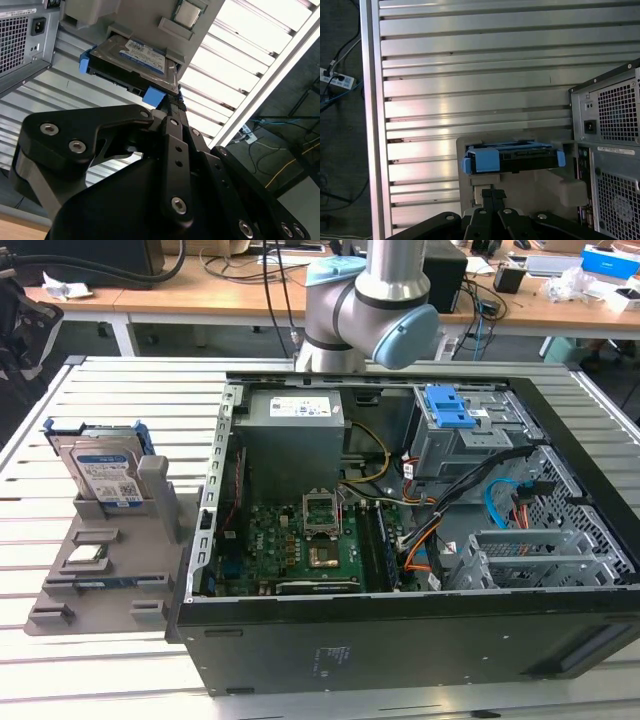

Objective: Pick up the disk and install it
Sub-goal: 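Reach for the disk, then pick up the disk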

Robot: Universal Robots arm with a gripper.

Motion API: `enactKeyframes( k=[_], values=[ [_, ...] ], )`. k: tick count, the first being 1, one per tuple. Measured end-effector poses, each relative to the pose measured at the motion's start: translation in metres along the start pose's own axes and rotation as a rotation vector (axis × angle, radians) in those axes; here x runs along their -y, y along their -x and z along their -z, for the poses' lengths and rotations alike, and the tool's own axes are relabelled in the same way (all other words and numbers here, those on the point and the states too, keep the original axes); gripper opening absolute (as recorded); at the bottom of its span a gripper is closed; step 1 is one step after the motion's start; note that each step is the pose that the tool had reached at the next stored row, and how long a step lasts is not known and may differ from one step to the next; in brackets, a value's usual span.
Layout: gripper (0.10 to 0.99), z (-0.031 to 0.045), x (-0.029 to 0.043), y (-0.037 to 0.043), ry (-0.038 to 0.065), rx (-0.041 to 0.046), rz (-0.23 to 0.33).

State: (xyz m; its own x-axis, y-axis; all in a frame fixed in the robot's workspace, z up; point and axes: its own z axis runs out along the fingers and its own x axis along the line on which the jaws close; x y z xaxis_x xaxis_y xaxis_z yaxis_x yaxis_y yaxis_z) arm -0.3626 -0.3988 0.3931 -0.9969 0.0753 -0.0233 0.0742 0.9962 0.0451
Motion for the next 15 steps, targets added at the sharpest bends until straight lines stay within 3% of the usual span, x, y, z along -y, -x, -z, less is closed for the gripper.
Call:
enactKeyframes(
  k=[7, 9, 15],
  values=[
    [0.106, 0.0, 0.0, -0.0003, 0.0, -0.0001, 0.002],
    [0.106, 0.0001, 0.0, -0.0003, 0.001, -0.0019, 0.04],
    [0.106, 0.0, 0.0, -0.0003, 0.002, -0.0035, 0.077]
  ],
)
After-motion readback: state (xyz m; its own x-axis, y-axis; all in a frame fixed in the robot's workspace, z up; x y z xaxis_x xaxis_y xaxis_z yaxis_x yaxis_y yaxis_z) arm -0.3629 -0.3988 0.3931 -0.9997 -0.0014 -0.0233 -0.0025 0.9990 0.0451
